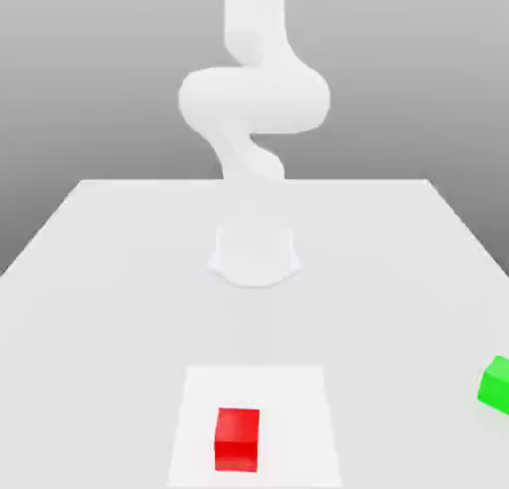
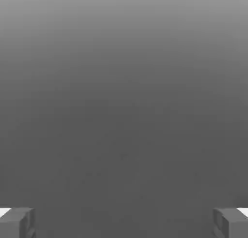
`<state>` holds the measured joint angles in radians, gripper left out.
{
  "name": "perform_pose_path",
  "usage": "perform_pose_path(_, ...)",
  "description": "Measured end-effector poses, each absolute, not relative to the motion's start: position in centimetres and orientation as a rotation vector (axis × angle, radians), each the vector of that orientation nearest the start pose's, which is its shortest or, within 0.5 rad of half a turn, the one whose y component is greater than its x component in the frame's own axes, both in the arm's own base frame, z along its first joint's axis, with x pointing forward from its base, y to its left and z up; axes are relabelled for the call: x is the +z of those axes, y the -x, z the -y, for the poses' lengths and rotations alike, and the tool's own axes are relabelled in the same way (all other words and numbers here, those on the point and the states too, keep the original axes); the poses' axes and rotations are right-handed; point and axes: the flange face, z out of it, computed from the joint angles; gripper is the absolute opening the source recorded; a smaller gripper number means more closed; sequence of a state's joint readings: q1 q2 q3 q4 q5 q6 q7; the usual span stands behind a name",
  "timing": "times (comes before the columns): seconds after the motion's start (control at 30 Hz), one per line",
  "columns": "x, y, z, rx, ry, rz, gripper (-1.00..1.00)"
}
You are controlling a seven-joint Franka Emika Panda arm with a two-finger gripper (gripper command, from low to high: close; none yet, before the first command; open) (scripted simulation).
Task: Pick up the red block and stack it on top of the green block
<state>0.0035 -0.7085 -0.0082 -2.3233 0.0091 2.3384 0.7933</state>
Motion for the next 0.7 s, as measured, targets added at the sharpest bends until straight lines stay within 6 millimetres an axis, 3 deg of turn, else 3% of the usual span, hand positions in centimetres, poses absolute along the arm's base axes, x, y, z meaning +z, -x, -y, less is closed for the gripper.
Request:
perform_pose_path(0.17,57.9,-43.8,0.7,-0.739,2.578,-1.102,0.00)
perform_pose_path(0.33,48.2,-47.2,1.0,-0.548,2.662,-1.150,0.00)
perform_pose_path(0.5,38.1,-48.5,1.2,-0.353,2.740,-1.199,0.00)
perform_pose_path(0.7,26.4,-47.2,1.7,-0.117,2.827,-1.258,0.00)
